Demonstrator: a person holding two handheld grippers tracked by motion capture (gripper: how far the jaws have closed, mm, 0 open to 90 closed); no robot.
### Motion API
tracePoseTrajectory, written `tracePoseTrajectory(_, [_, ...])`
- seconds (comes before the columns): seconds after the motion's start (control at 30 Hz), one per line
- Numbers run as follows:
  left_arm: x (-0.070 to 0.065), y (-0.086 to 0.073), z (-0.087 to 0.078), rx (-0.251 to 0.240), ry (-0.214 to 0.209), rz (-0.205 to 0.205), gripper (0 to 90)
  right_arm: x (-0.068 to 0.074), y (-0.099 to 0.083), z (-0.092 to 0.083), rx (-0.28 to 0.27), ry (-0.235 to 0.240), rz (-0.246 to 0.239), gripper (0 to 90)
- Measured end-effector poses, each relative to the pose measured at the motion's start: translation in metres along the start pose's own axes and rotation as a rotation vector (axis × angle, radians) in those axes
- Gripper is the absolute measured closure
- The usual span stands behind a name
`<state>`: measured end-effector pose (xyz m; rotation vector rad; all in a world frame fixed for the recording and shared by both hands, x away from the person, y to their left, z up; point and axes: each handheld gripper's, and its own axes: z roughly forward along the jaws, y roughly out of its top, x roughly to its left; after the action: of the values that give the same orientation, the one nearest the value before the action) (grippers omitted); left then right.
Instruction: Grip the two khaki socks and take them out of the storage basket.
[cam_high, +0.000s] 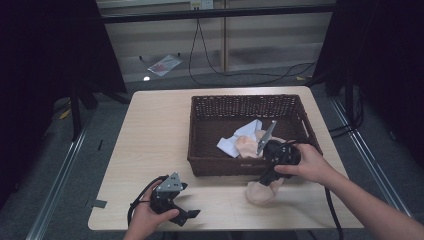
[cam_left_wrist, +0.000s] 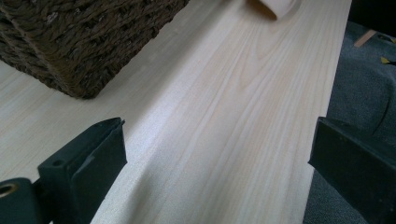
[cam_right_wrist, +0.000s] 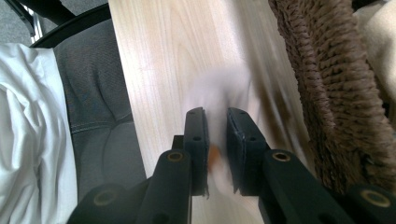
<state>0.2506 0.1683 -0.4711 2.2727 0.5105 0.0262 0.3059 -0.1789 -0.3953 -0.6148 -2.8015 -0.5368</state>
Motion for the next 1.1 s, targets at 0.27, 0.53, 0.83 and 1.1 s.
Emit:
tracePoseTrajectory(0.27, [0.000, 0.000, 0.000, 0.001, -0.002, 0.000, 3.2, 0.001, -0.002, -0.003, 0.000, -0.001, -0.008, 54.3])
tracePoseTrajectory(0.53, [-0.001, 0.000, 0.002, -0.013, -0.005, -0.004, 3.2, 0.006, 0.001, -0.032, -0.048, -0.012, 0.008, 35.9])
tracePoseTrajectory(0.83, [-0.001, 0.000, 0.002, -0.016, -0.004, -0.005, 3.2, 0.003, 0.013, -0.067, -0.072, -0.061, 0.026, 23.0])
tracePoseTrajectory(1.1, [0.000, 0.000, 0.001, -0.007, -0.005, -0.003, 3.2, -0.012, 0.018, -0.078, -0.090, -0.099, 0.073, 15.3])
